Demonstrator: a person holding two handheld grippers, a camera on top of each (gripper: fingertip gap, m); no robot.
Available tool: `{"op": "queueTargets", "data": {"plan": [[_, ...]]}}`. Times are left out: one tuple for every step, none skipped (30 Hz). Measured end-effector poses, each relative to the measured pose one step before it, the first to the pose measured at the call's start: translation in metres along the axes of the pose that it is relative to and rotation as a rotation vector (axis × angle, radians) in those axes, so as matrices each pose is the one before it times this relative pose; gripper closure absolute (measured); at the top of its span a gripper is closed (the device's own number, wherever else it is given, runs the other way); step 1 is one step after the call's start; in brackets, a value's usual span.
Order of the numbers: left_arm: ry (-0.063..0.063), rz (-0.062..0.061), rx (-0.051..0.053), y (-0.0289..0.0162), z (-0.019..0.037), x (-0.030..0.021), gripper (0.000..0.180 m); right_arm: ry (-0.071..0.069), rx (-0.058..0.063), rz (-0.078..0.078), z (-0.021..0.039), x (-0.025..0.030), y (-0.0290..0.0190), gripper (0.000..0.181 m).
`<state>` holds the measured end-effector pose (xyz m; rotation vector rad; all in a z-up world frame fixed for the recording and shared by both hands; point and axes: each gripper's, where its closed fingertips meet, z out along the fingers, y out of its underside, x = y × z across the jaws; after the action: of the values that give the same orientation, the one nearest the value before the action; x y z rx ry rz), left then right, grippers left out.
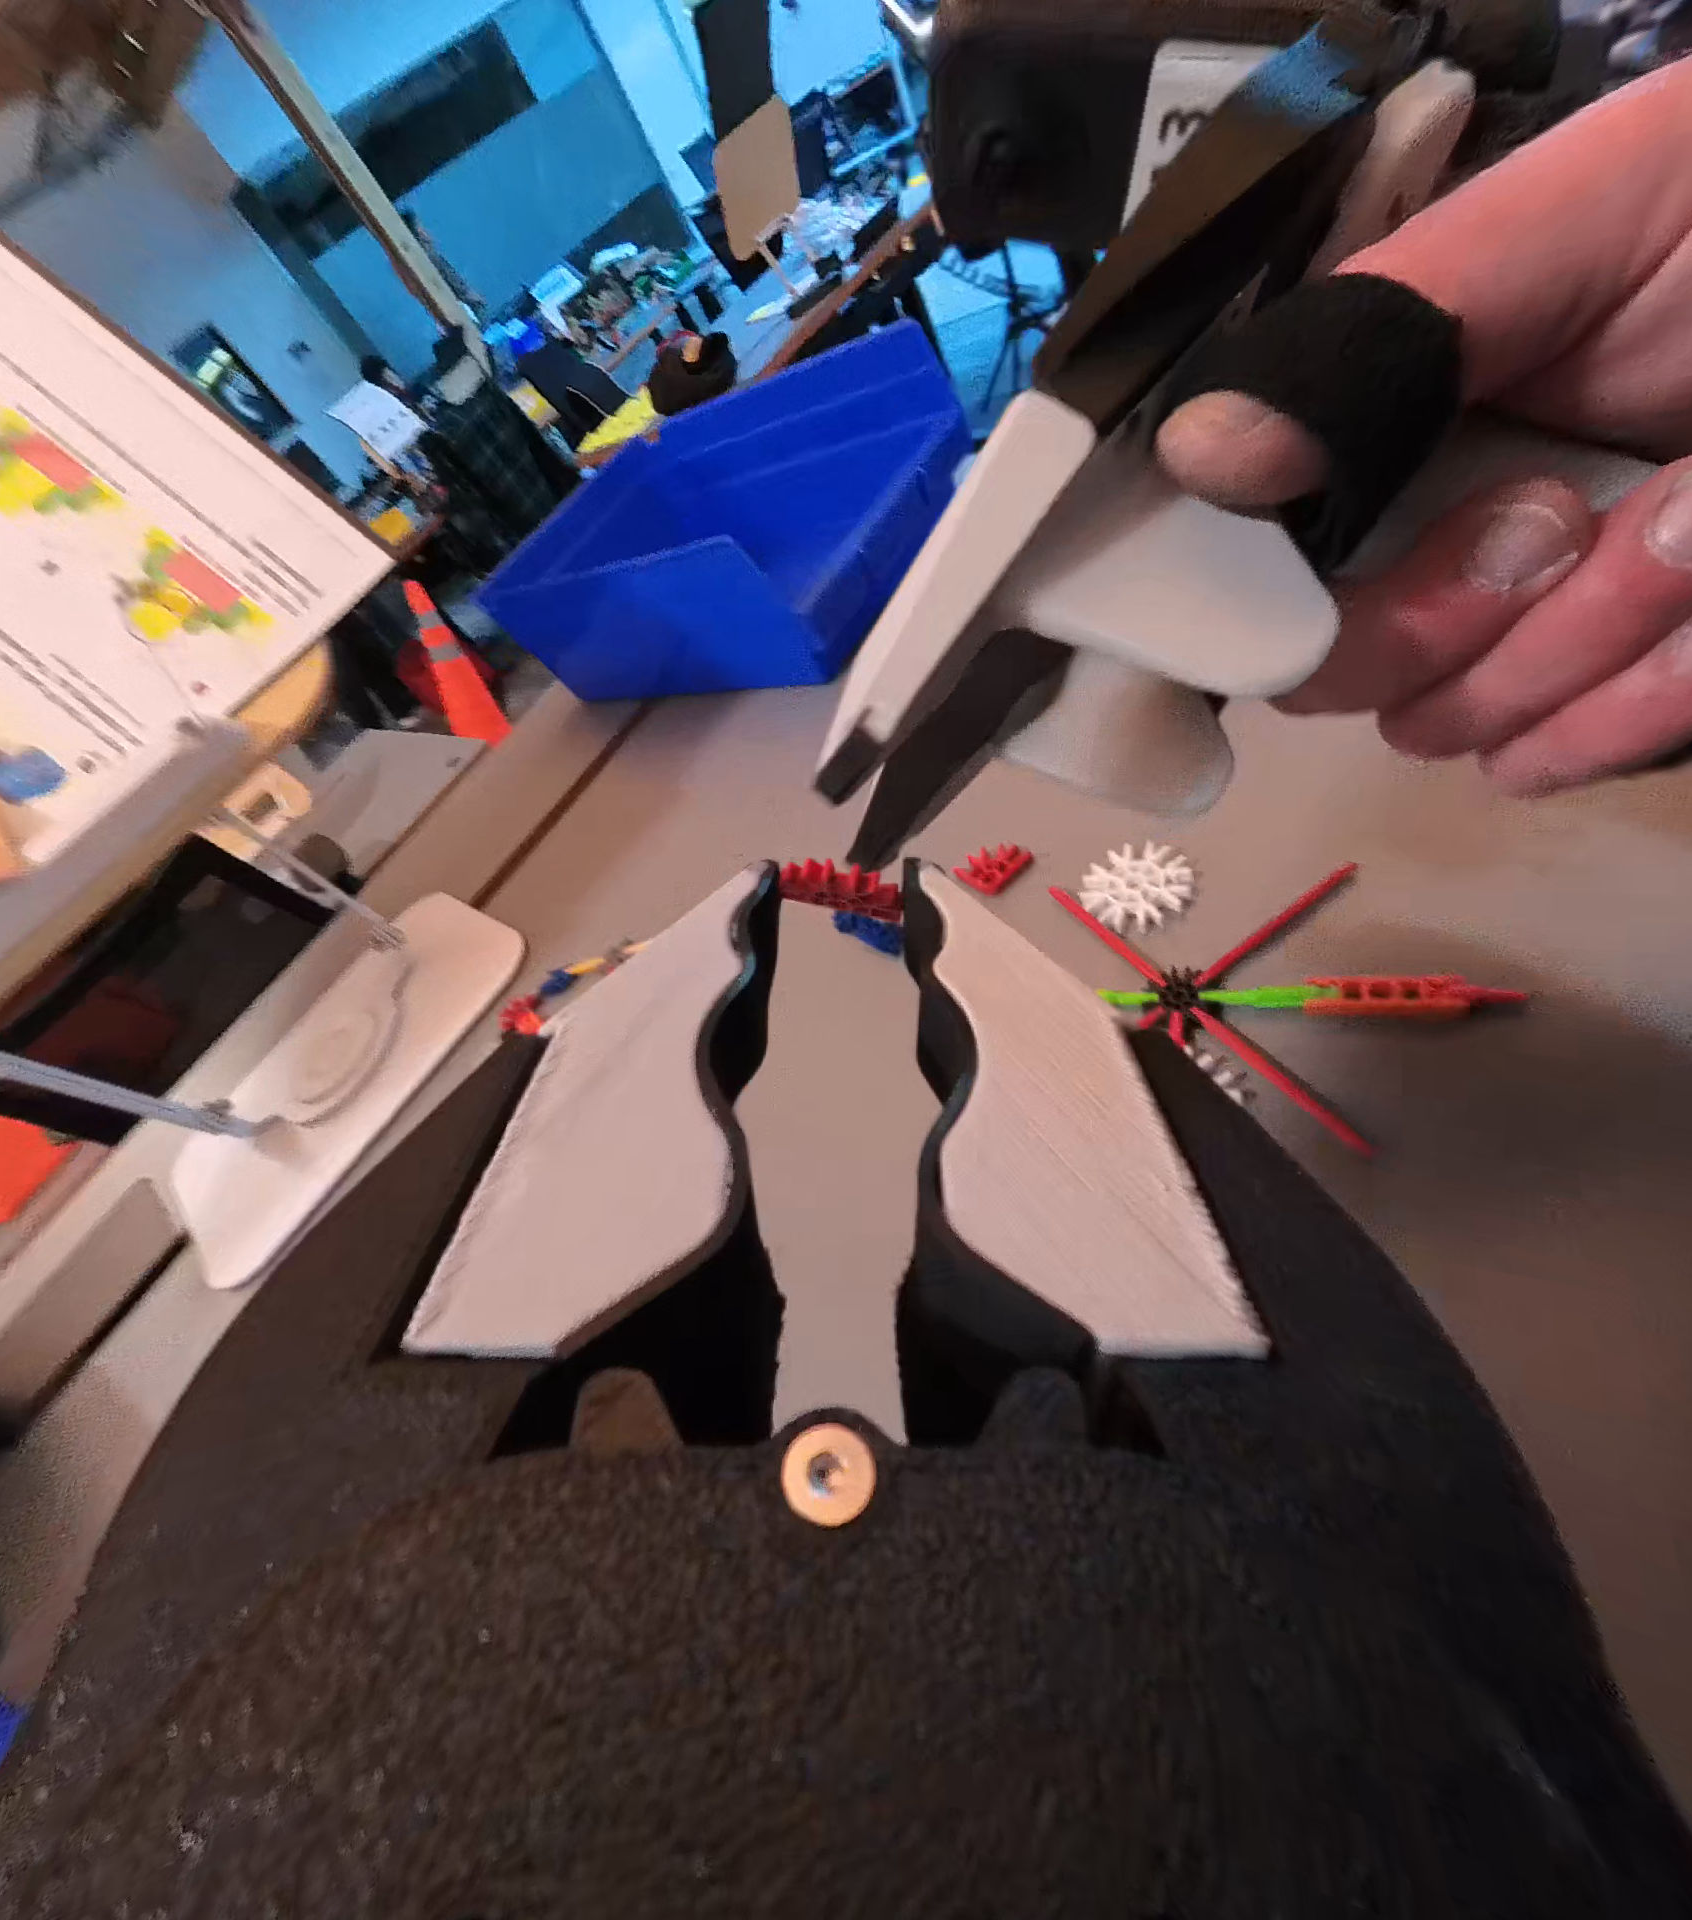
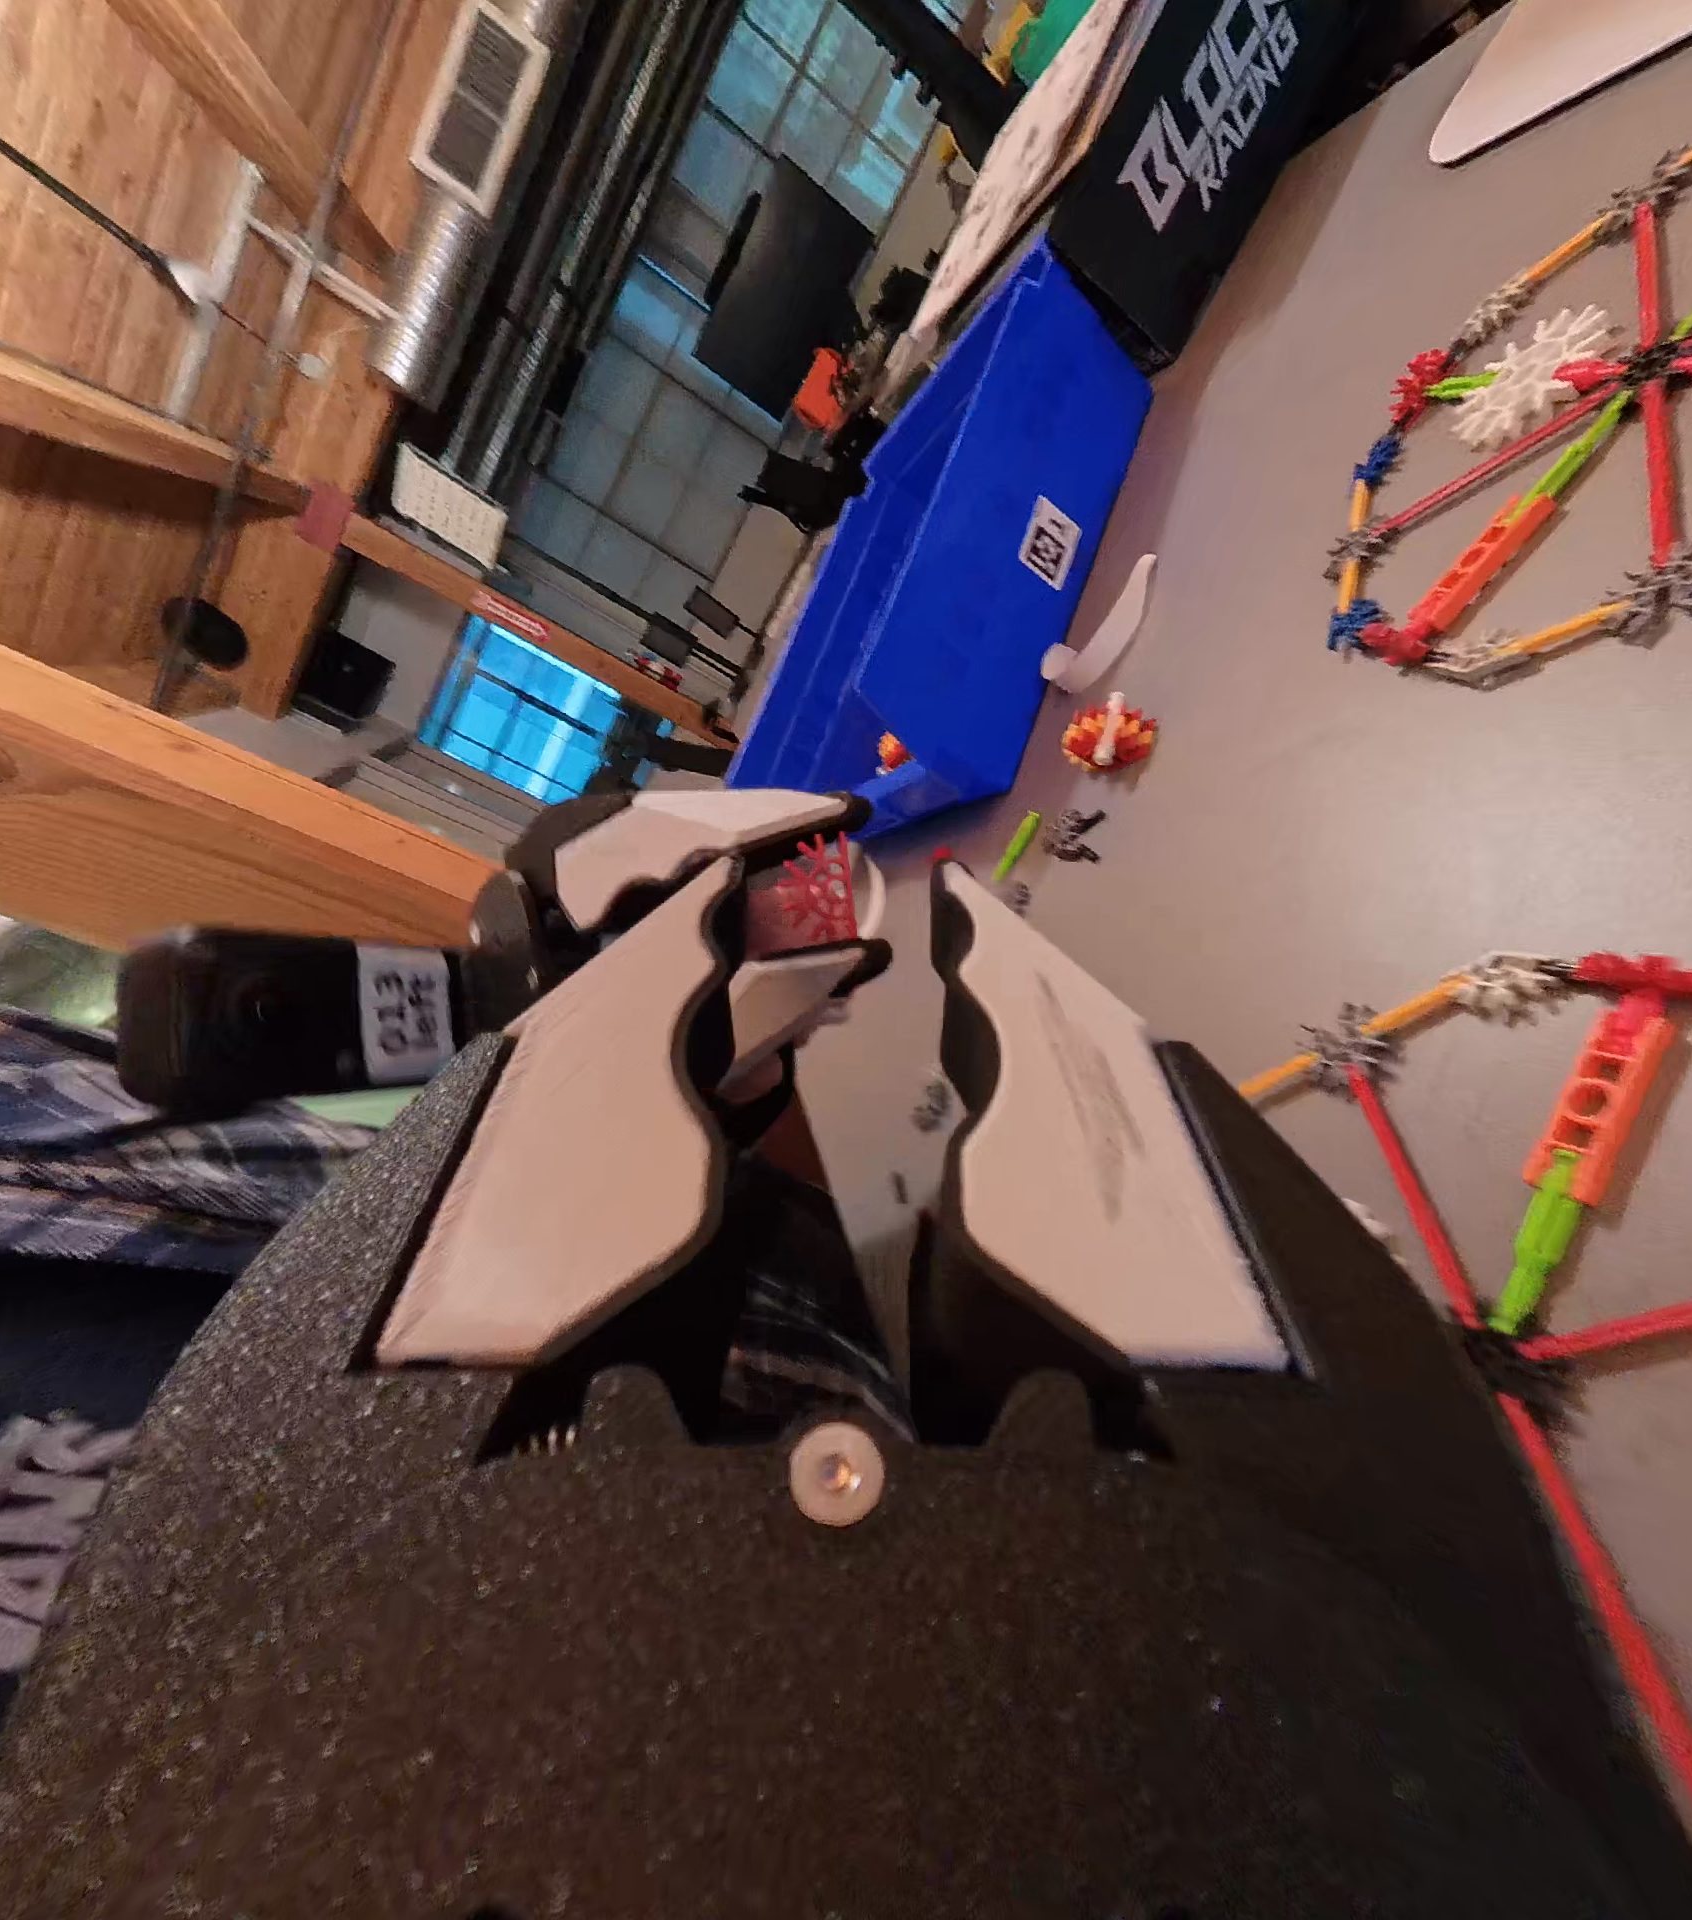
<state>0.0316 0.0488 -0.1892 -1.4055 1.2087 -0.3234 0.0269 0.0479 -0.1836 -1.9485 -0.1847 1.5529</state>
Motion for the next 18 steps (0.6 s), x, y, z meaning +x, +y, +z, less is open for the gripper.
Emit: {"op": "queueTargets", "data": {"plan": [[0.0290,-0.0194,-0.0034,0.00590,-0.00261,0.00121,0.159,0.0344,-0.0259,-0.0604,-0.00299,0.00562,0.00315,0.147],[0.0437,-0.0249,-0.0209,0.00882,-0.00207,0.00363,0.159,0.0310,-0.0405,-0.0694,-0.00236,0.00478,0.00561,0.148],[0.0635,-0.0401,-0.0367,0.01166,-0.00120,0.00704,0.159,0.0311,-0.0685,-0.0737,-0.00093,0.00469,0.00970,0.148],[0.0393,-0.0344,-0.0242,0.01036,-0.00143,0.00468,0.159,0.0516,-0.0835,-0.1007,0.00009,0.00709,0.01185,0.148],[0.0215,-0.0275,-0.0157,0.00893,-0.00157,0.00299,0.159,0.0645,-0.0868,-0.1296,0.00117,0.00806,0.01267,0.148],[0.0350,-0.0336,-0.0334,0.01114,0.00042,0.00476,0.159,0.0559,-0.0987,-0.1281,0.00302,0.00659,0.01450,0.148],[0.0380,-0.0266,-0.0345,0.01113,0.00184,0.00558,0.159,0.0344,-0.0923,-0.1081,0.00464,0.00343,0.01346,0.147],[0.0142,-0.0073,-0.0148,0.00770,0.00191,0.00314,0.159,0.0199,-0.0653,-0.0911,0.00523,0.00103,0.00909,0.146],[0.0193,-0.0061,-0.0217,0.00754,0.00279,0.00397,0.159,0.0056,-0.0427,-0.0798,0.00536,-0.00110,0.00582,0.144],[0.0438,-0.0126,-0.0342,0.00814,0.00388,0.00728,0.159,-0.0059,-0.0374,-0.0668,0.00560,-0.00211,0.00528,0.143],[0.0238,-0.0017,-0.0327,0.00681,0.00378,0.00459,0.159,-0.0037,-0.0324,-0.0528,0.00546,-0.00099,0.00492,0.141],[-0.0094,0.0101,-0.0238,0.00476,0.00323,0.00003,0.159,-0.0016,-0.0273,-0.0438,0.00489,0.00004,0.00450,0.141],[0.0112,0.0002,-0.0268,0.00467,0.00319,0.00259,0.159,-0.0075,-0.0207,-0.0364,0.00417,-0.00061,0.00403,0.141],[0.0219,-0.0048,-0.0205,0.00365,0.00267,0.00363,0.159,-0.0081,-0.0164,-0.0190,0.00350,-0.00001,0.00361,0.141],[0.0056,-0.0020,-0.0158,0.00282,0.00209,0.00127,0.159,-0.0104,-0.0128,-0.0105,0.00278,-0.00021,0.00270,0.141],[-0.0084,0.0001,-0.0117,0.00217,0.00138,-0.00086,0.159,-0.0082,-0.0049,-0.0164,0.00211,-0.00055,0.00138,0.141],[0.0076,-0.0068,-0.0103,0.00199,0.00108,0.00107,0.159,-0.0032,-0.0003,-0.0132,0.00206,0.00004,0.00040,0.141],[0.0108,-0.0128,-0.0118,0.00210,0.00109,0.00134,0.159,-0.0058,-0.0064,-0.0049,0.00232,-0.00003,0.00100,0.142]]}}
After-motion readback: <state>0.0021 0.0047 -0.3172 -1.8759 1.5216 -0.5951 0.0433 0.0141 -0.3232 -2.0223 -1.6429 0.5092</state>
